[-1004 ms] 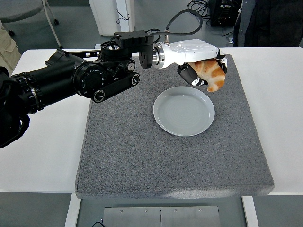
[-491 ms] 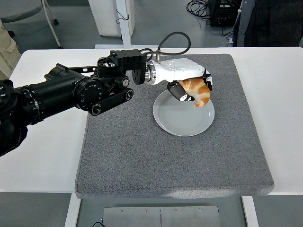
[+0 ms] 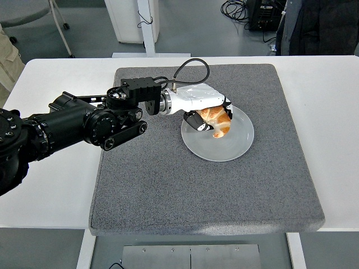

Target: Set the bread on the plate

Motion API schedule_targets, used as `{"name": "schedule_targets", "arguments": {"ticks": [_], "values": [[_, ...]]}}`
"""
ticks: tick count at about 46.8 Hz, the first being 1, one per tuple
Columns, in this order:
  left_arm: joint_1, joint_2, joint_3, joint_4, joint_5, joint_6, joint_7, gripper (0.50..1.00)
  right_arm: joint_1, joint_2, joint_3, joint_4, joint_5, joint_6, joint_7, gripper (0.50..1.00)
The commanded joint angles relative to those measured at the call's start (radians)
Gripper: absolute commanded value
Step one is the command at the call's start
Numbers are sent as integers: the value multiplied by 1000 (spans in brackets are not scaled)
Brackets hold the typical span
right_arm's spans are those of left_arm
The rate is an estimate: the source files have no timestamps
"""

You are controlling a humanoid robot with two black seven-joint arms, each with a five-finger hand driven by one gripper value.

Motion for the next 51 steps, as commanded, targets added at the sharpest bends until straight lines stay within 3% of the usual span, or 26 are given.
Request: {"name": "schedule_targets", "arguments": {"ticks": [1, 23, 51], "values": [[20, 0, 2, 7, -4, 29, -3, 500, 0, 0, 0, 0, 0, -1, 0, 1000], [55, 0, 0, 4, -5, 49, -43, 500, 0, 0, 0, 0, 0, 0, 0, 1000], [80, 0, 37, 9, -5, 66, -42, 500, 0, 0, 0, 0, 0, 0, 0, 1000]]}}
